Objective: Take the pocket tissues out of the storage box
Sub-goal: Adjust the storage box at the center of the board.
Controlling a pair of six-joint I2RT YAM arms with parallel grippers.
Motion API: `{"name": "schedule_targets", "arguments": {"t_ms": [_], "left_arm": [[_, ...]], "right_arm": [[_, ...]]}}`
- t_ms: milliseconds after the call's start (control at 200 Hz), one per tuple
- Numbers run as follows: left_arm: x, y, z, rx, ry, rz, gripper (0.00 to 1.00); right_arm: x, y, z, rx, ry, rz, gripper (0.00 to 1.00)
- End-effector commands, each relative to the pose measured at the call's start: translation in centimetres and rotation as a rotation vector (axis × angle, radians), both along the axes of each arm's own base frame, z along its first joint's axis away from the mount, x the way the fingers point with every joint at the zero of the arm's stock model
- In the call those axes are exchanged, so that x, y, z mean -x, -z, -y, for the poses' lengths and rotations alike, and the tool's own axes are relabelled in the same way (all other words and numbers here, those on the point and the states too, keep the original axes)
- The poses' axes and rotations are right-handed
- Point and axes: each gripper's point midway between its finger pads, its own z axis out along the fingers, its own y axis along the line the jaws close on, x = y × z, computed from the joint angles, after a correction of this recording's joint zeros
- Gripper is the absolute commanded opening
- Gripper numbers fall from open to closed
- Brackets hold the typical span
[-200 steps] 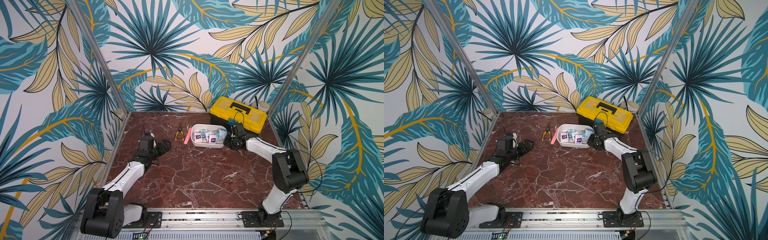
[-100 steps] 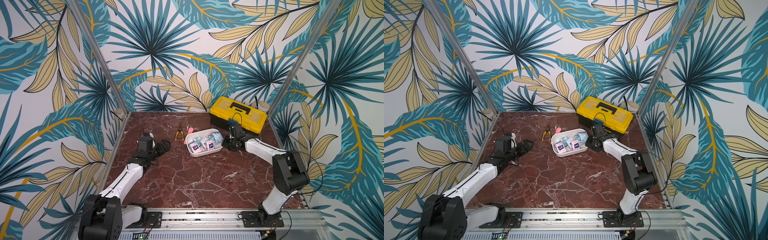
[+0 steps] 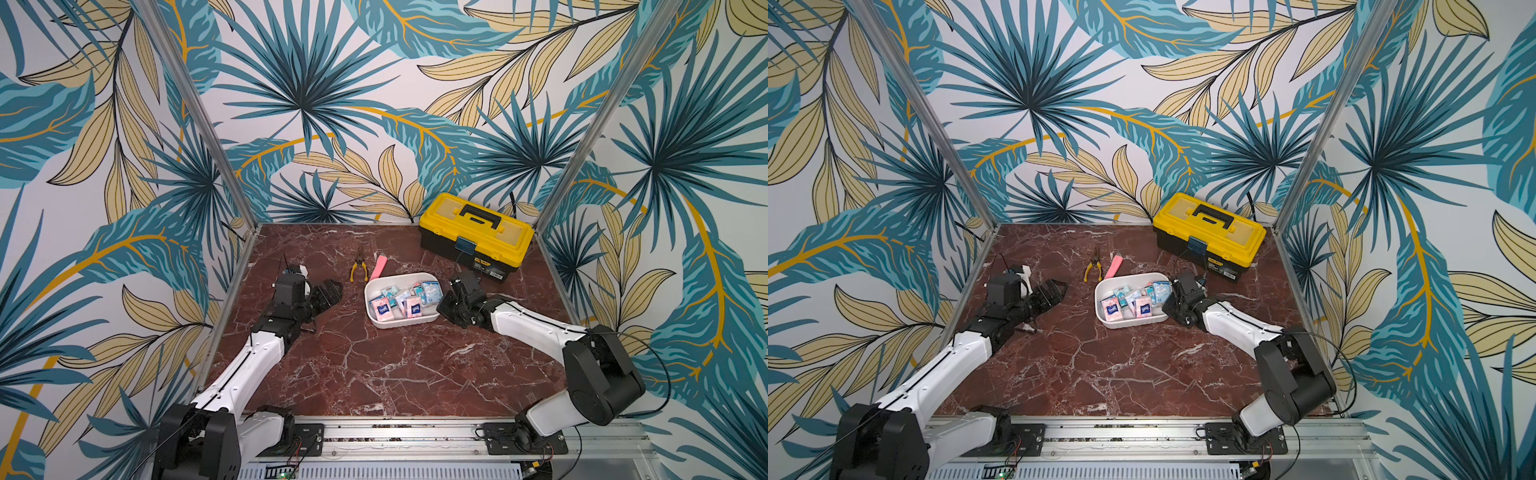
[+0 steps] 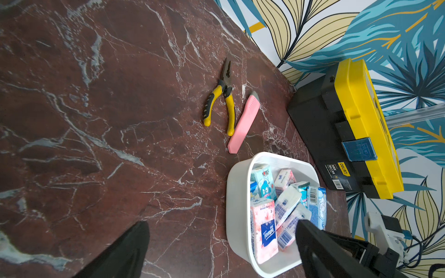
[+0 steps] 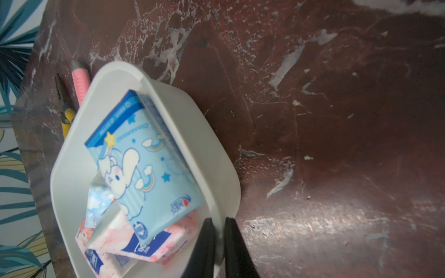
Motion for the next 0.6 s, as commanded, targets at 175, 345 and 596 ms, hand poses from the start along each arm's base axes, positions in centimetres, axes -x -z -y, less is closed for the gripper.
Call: {"name": "schedule_targets", "arguments": {"t_ms": [175,345,596], "left_arm": [[0.1,-1.2,3.0,-0.03,0.08,-0.004,1.0],[0.7,-0.6,4.9,-0.124,0.133,-0.066,1.0],[0.7,-0.2,8.1,-0.295,0.224,-0.158,0.99]], "right_arm": [[0.3,-0.5,-1.9,-0.067,0.078,0.034,0.17],[0.9,-0.4,-2.4,-0.075,0.039,0.027,0.26],[2.0,-3.2,-0.3,0.124,-0.103,0.086,0.48]]}}
